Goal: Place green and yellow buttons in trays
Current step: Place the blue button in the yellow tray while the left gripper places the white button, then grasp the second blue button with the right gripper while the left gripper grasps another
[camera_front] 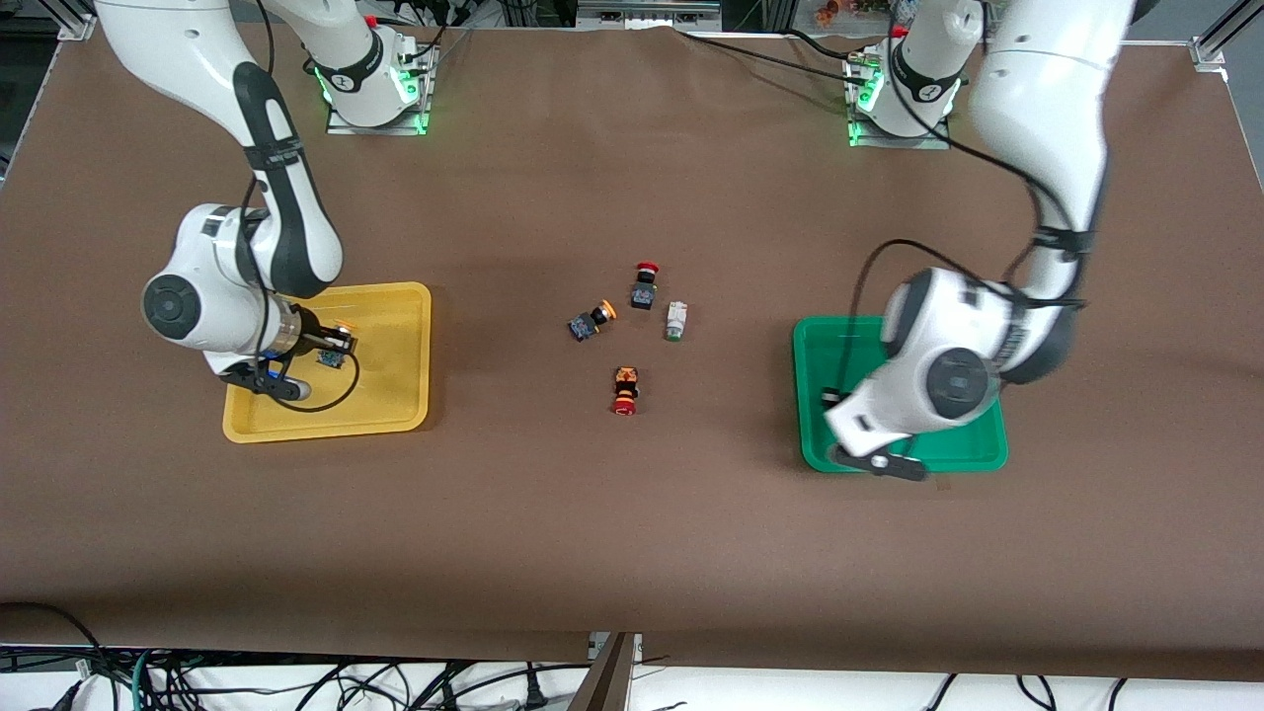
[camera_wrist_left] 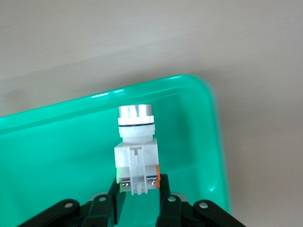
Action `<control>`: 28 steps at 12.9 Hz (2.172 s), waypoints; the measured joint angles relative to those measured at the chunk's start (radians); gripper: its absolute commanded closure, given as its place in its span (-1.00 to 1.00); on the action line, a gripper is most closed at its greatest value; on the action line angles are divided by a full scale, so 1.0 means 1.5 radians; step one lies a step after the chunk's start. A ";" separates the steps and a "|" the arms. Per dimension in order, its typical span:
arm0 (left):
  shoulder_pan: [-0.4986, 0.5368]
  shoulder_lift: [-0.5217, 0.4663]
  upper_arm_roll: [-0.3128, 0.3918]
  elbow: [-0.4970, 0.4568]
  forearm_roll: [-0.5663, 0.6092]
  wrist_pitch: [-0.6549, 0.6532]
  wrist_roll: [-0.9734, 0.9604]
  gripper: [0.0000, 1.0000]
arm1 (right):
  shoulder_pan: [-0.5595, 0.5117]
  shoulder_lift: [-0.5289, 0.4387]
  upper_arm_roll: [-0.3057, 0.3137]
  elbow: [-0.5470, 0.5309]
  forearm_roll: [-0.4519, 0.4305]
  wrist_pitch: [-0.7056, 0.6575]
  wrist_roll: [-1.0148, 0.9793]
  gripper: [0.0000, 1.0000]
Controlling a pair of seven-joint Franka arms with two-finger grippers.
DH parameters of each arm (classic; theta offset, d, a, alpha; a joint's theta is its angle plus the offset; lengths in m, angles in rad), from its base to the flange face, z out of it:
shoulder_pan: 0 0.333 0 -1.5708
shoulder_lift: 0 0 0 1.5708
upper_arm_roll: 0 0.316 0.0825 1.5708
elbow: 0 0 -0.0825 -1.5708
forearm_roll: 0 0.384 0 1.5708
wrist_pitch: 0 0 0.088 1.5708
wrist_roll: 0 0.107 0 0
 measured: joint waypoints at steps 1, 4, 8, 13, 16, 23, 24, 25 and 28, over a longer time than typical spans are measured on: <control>0.032 -0.005 -0.002 -0.015 0.000 -0.003 0.045 1.00 | 0.004 0.001 0.000 0.002 0.001 0.001 0.003 -0.71; 0.098 -0.020 -0.004 -0.082 0.000 -0.003 0.147 1.00 | 0.014 -0.011 0.015 0.057 0.005 -0.077 0.090 -0.71; 0.135 -0.087 -0.005 -0.201 -0.001 0.020 0.184 1.00 | 0.048 -0.017 0.123 0.133 0.045 -0.120 0.378 -0.71; 0.155 -0.104 -0.007 -0.305 -0.005 0.131 0.197 -1.00 | 0.145 0.051 0.174 0.142 0.159 0.020 0.592 -0.71; 0.152 -0.112 -0.053 -0.270 -0.048 0.122 0.166 -1.00 | 0.214 0.101 0.175 0.146 0.215 0.122 0.649 -0.71; -0.034 -0.105 -0.153 -0.229 -0.049 0.134 -0.255 -1.00 | 0.288 0.153 0.169 0.164 0.226 0.208 0.692 1.00; -0.052 -0.096 -0.153 -0.229 -0.049 0.149 -0.287 -1.00 | 0.289 0.150 0.158 0.169 0.226 0.181 0.684 1.00; -0.068 -0.084 -0.153 -0.230 -0.049 0.167 -0.318 -1.00 | 0.289 0.145 0.139 0.173 0.226 0.146 0.668 1.00; -0.117 -0.049 -0.153 -0.230 -0.049 0.223 -0.391 -1.00 | 0.288 0.100 0.046 0.180 0.226 -0.010 0.570 1.00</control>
